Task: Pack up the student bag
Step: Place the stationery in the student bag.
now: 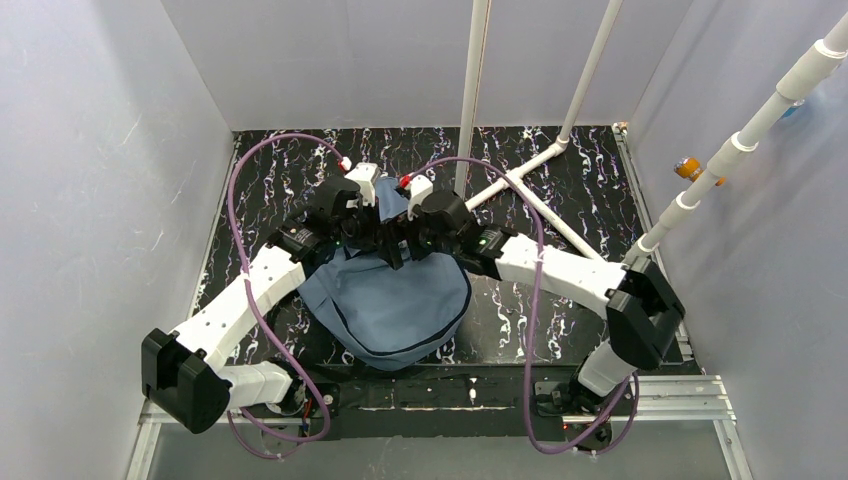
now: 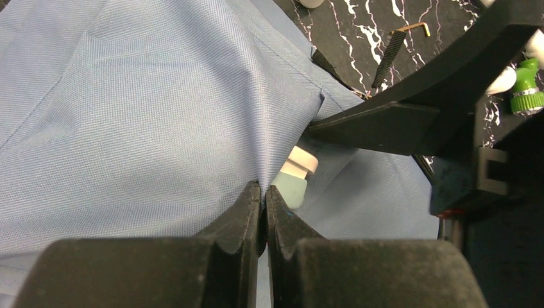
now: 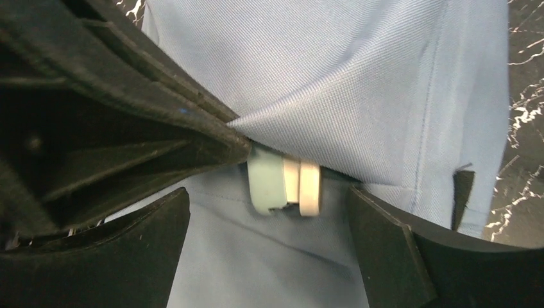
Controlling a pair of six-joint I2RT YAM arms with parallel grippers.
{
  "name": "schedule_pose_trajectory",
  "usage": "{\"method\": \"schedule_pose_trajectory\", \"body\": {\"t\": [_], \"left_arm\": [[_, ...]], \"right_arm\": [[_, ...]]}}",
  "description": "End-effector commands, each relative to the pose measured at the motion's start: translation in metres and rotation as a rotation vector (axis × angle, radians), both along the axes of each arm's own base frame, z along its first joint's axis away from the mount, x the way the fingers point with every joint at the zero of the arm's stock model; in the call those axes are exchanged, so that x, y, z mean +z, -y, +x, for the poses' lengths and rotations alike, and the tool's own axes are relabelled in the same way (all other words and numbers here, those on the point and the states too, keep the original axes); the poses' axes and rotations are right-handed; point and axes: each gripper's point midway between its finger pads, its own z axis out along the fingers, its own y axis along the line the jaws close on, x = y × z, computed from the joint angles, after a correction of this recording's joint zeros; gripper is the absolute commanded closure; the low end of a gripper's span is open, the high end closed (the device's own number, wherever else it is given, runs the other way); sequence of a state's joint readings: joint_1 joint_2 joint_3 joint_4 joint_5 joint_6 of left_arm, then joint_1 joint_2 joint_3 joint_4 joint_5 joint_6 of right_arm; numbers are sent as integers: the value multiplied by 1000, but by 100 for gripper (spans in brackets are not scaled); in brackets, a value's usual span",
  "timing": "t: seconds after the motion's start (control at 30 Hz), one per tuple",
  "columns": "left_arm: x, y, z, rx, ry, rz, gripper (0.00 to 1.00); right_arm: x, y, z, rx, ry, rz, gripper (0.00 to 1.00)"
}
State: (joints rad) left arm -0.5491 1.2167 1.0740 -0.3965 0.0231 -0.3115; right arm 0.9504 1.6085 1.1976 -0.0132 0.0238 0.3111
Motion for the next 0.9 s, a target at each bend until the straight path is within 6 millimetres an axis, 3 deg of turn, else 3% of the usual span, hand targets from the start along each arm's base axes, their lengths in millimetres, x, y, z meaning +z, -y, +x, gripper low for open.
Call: {"method": "schedule_pose_trajectory", "body": {"t": [0.0,0.1,0.23,0.27,0.57,0.73,0.87], "left_arm": [[10,13,-19,-72,-10,-56,100],[12,12,-19,-70,-4,-55,100],[13,12,-20,-73,-6,-61,100],[13,13,-20,-74,-9,-62,100],[13,18,-23,-84,-29,-90,100],[12,20,-25,-80,-42,-108,100],[14,22,-27,-83,-46,-124,100]], "right_arm": [[25,27,-2,-33,60,2,2],[19,35,-9,-39,41,1,6],[10,34,-14,-31,19,19,48],[11,31,-14,-22,16,32,55],[14,-3,5,-9,43,110,90],[16,-23,24,-52,63,193,99],[43,-49,26,12,89,297,99]]}}
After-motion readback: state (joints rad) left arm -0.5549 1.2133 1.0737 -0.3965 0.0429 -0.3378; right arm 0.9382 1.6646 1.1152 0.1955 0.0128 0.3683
